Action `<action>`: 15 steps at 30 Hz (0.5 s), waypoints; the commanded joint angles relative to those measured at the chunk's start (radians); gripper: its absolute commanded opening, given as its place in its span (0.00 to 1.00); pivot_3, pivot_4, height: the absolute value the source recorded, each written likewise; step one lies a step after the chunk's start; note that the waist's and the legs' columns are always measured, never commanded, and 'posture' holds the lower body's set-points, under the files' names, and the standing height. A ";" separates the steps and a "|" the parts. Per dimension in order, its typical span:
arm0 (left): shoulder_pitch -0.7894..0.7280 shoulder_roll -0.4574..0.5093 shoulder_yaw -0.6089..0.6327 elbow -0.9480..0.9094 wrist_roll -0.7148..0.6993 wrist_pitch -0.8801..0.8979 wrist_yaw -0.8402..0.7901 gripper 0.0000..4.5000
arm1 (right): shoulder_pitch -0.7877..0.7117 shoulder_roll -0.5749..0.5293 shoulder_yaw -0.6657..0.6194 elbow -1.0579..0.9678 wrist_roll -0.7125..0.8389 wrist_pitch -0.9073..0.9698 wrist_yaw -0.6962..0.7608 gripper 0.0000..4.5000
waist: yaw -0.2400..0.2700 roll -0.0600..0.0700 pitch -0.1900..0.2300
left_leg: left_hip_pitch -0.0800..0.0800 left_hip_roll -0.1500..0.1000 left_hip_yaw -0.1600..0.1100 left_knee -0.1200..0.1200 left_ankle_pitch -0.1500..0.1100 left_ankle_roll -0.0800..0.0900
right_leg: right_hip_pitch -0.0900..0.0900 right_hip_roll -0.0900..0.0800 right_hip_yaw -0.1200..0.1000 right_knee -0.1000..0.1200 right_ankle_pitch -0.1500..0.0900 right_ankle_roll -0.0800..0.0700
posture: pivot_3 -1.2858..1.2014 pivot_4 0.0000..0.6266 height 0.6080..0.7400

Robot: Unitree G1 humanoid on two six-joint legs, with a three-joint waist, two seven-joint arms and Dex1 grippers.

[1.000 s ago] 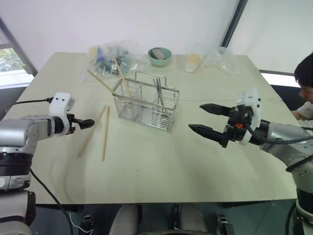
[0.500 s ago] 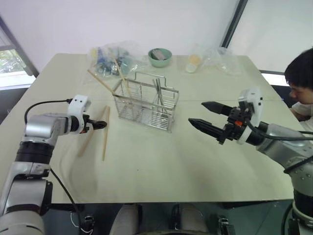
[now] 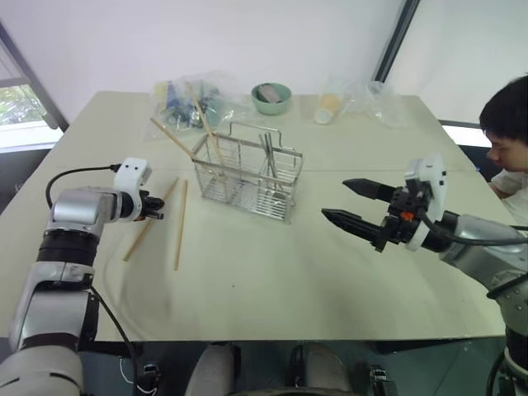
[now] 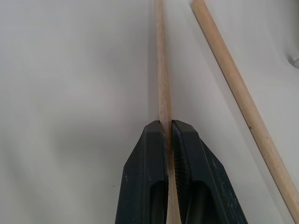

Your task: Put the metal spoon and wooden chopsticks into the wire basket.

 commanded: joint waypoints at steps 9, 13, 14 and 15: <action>-0.091 -0.035 0.353 0.002 -0.039 -0.359 0.247 0.00 | -0.026 -0.054 -0.029 0.013 -0.004 -0.019 0.050 1.00 | -0.004 -0.007 0.003 | -0.005 0.001 -0.001 0.000 0.000 0.000 | -0.004 0.000 0.000 0.000 0.001 0.001 | 0.52 0.24 0.19; -0.183 -0.065 0.536 -0.044 -0.144 -0.517 0.331 0.00 | -0.036 -0.065 -0.031 0.034 -0.013 -0.024 0.059 1.00 | -0.003 -0.007 0.003 | -0.006 0.001 0.000 0.000 0.000 0.000 | -0.004 -0.001 0.000 -0.001 0.001 0.001 | 0.52 0.24 0.19; -0.220 -0.078 0.572 -0.058 -0.177 -0.535 0.350 0.00 | -0.035 -0.065 -0.031 0.036 -0.016 -0.026 0.061 1.00 | -0.003 -0.007 0.003 | -0.007 0.001 0.000 0.000 0.000 0.000 | -0.004 -0.001 0.000 -0.001 0.001 0.001 | 0.52 0.24 0.19; -0.255 -0.091 0.600 -0.067 -0.210 -0.542 0.364 0.00 | -0.034 -0.064 -0.030 0.037 -0.017 -0.028 0.061 1.00 | -0.001 -0.007 0.004 | -0.007 0.001 0.000 0.000 0.000 0.000 | -0.004 -0.001 0.000 -0.001 0.001 0.002 | 0.52 0.24 0.19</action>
